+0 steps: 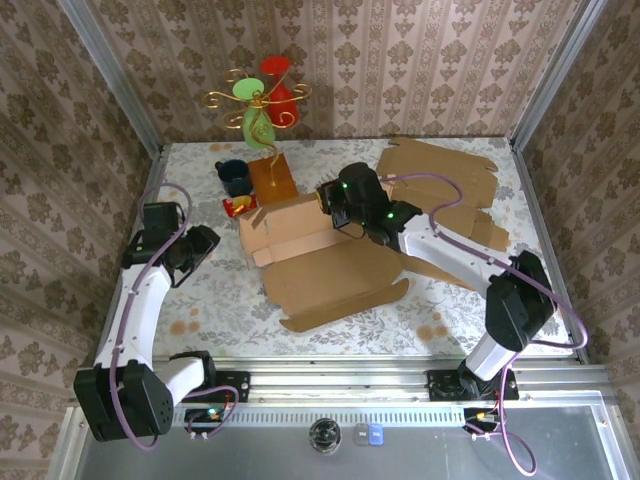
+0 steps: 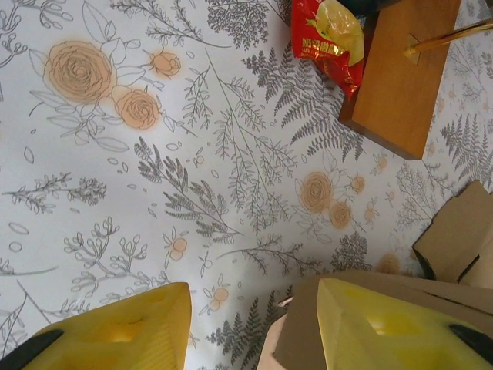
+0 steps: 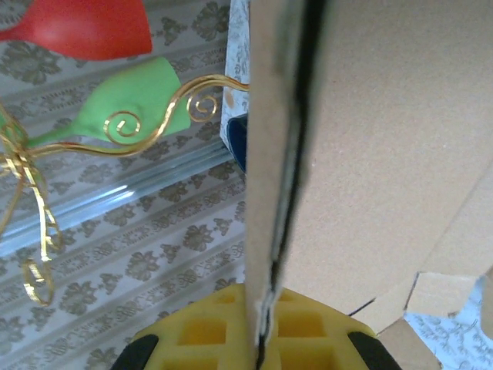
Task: Fold the paper box
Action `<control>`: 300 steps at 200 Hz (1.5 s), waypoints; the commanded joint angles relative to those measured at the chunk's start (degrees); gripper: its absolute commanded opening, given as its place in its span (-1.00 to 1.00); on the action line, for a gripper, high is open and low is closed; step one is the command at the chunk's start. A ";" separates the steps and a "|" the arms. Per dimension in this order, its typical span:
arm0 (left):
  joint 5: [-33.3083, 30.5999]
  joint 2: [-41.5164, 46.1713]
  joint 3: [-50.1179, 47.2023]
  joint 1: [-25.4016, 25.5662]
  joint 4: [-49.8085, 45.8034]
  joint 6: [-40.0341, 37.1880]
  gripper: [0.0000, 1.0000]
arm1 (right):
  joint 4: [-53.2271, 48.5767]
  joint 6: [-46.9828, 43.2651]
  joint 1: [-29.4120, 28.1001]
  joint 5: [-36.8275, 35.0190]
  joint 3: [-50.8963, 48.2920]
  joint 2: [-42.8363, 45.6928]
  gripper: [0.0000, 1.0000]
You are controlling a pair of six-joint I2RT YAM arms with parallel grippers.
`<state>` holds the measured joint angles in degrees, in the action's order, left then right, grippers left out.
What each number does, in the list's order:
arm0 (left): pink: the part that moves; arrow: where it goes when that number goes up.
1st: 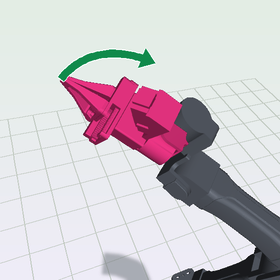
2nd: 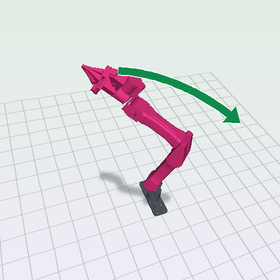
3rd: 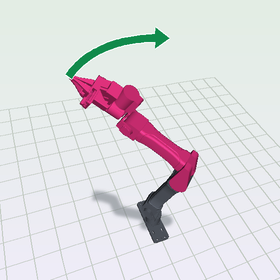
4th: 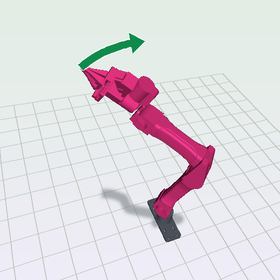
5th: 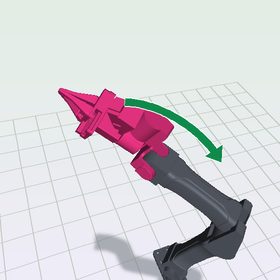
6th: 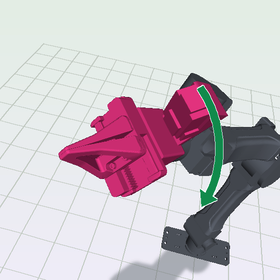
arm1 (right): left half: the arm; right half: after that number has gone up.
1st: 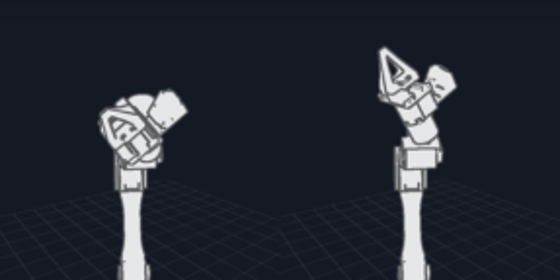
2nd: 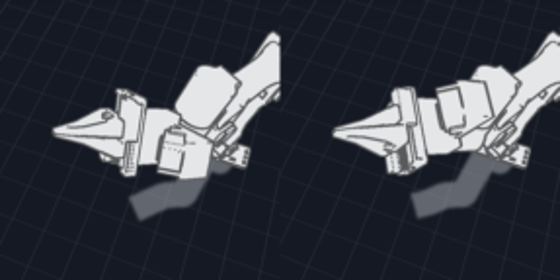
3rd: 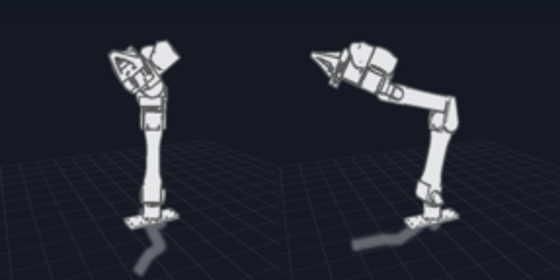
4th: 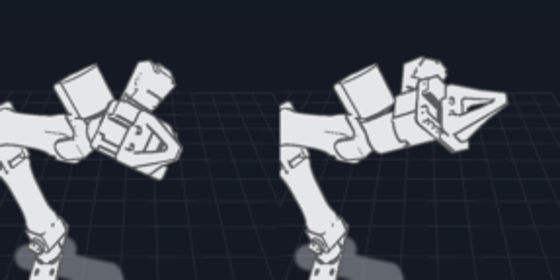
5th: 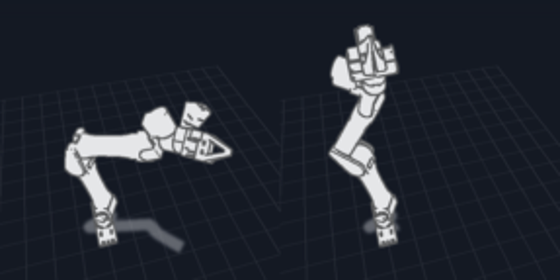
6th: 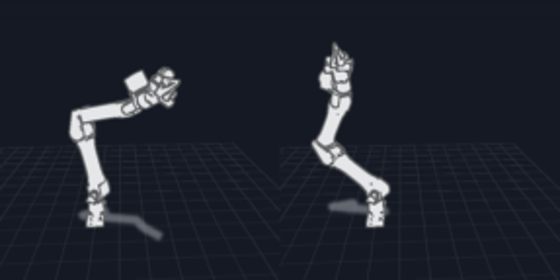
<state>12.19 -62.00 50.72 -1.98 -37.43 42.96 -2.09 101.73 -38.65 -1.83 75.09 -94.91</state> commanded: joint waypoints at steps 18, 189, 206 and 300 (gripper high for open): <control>-2.39 -0.59 -2.44 -0.22 3.32 -4.78 -0.05 | 11.90 -5.60 -0.62 1.89 -3.09 -3.18 -1.00; -5.42 9.43 -16.67 4.77 7.49 -10.62 -0.09 | 29.14 -15.75 -0.54 13.57 -9.77 -9.11 -1.00; -5.66 11.70 -18.87 6.74 9.33 -10.48 -0.09 | 30.94 -15.91 -0.52 14.30 -10.29 -9.82 -1.00; -6.82 13.34 -21.65 13.75 17.25 -16.82 -0.02 | 35.20 -16.39 0.11 16.65 -10.89 -11.35 -1.00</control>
<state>5.48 -49.36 29.69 9.85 -24.56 30.33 30.41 86.89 -38.83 12.53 64.47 -105.08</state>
